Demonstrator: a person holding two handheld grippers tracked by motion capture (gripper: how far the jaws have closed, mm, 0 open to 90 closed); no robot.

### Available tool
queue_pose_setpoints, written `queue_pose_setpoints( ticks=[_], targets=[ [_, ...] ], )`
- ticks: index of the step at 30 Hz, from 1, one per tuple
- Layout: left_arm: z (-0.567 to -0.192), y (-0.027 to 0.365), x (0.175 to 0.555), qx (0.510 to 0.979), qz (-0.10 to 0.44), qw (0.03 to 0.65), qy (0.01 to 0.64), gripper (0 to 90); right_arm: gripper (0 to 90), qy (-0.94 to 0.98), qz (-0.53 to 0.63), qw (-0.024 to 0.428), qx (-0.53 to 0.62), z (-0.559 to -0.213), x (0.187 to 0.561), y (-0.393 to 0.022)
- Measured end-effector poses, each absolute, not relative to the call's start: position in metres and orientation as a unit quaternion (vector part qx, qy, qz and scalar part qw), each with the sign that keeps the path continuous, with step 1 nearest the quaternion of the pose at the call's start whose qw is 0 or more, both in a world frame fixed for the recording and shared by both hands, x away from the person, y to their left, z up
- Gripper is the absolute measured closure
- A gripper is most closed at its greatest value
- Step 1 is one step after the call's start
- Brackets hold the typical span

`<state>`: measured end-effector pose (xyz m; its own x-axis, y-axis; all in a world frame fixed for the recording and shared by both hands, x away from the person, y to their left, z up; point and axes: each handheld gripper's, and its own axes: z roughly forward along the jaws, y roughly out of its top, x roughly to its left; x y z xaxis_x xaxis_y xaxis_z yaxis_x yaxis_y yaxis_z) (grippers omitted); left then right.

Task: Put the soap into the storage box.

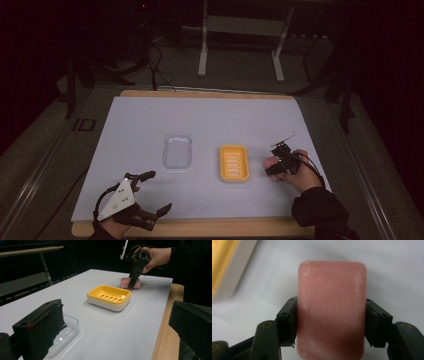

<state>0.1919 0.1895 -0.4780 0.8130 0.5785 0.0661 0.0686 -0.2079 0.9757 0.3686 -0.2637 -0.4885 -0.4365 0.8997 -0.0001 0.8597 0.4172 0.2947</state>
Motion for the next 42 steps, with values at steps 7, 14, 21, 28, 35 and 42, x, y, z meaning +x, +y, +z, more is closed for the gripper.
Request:
queue_pose_setpoints(
  ticks=[7,14,21,28,35,42],
  targets=[
    [-0.478,0.19,0.192,0.745,0.217,0.592,0.218,0.5,37.8,0.794,0.134,0.092,0.586,-0.473,0.359,-0.263],
    [-0.478,0.19,0.191,0.745,0.218,0.592,0.218,0.6,37.7,0.779,0.145,0.116,0.599,-0.459,0.352,-0.253],
    [-0.478,0.19,0.191,0.745,0.219,0.591,0.218,0.5,37.7,0.771,0.17,0.143,0.596,-0.435,0.347,-0.238],
    [-0.478,0.189,0.191,0.746,0.22,0.59,0.218,0.6,37.7,0.763,0.199,0.154,0.596,-0.417,0.343,-0.226],
    [-0.478,0.189,0.191,0.746,0.219,0.59,0.217,0.6,37.8,0.764,0.219,0.161,0.585,-0.411,0.337,-0.204],
    [-0.478,0.19,0.191,0.745,0.219,0.591,0.217,0.6,37.7,0.764,0.241,0.152,0.579,-0.414,0.335,-0.179]
  ],
)
